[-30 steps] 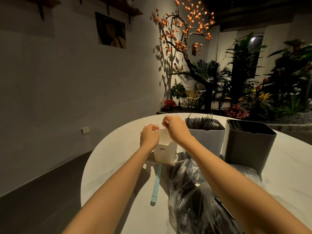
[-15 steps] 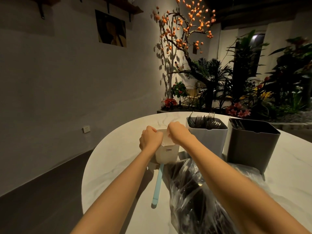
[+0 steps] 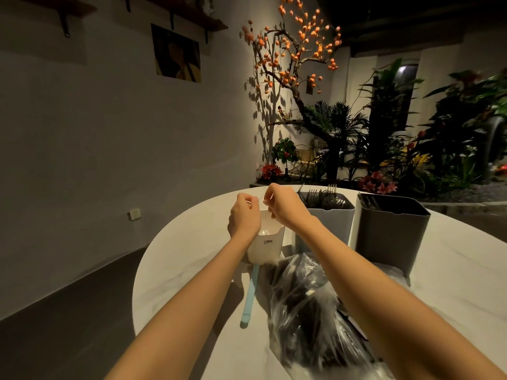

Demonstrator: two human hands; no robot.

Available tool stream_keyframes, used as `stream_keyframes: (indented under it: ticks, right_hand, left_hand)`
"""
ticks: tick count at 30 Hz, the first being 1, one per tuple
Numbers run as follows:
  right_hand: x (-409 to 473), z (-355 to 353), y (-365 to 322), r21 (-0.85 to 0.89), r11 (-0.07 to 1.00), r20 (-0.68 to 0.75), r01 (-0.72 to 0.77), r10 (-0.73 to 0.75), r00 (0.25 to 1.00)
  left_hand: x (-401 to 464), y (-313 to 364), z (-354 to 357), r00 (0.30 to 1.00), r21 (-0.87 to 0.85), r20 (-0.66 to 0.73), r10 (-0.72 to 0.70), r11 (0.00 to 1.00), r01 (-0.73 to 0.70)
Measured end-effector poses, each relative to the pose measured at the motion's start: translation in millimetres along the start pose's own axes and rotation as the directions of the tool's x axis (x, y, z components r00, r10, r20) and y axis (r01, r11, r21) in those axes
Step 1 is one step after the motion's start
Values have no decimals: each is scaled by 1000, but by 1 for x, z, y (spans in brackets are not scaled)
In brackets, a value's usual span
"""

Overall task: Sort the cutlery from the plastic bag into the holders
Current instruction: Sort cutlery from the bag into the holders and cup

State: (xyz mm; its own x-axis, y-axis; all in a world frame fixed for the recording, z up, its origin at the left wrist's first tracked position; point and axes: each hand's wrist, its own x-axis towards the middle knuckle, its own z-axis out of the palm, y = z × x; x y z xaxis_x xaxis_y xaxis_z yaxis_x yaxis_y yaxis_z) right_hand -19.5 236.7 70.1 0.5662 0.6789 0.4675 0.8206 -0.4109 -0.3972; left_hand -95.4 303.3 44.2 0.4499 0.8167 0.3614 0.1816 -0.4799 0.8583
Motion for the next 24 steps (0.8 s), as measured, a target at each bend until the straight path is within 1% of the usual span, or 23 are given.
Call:
stream_keyframes:
  ticks: [4,9,15,24]
  right_hand:
    - [-16,-23,-2,-29,1000,-67,-4,2,998]
    - [-39,-50,6,34,999,-107,-13,16,994]
    - [-74,-76,19,107,994,-135,16,-1,991]
    - [-120,-100,45,154,986,-103,-57,74,992]
  left_hand:
    - [-11,14,4,995,-58,65,72,996,-68]
    - [-34,33,6,981,-116,123,152,984,-138]
    - [-64,47,9,947,-245,221,233,953,-177]
    - [-100,59,25,903,-240,329,278,949,-205]
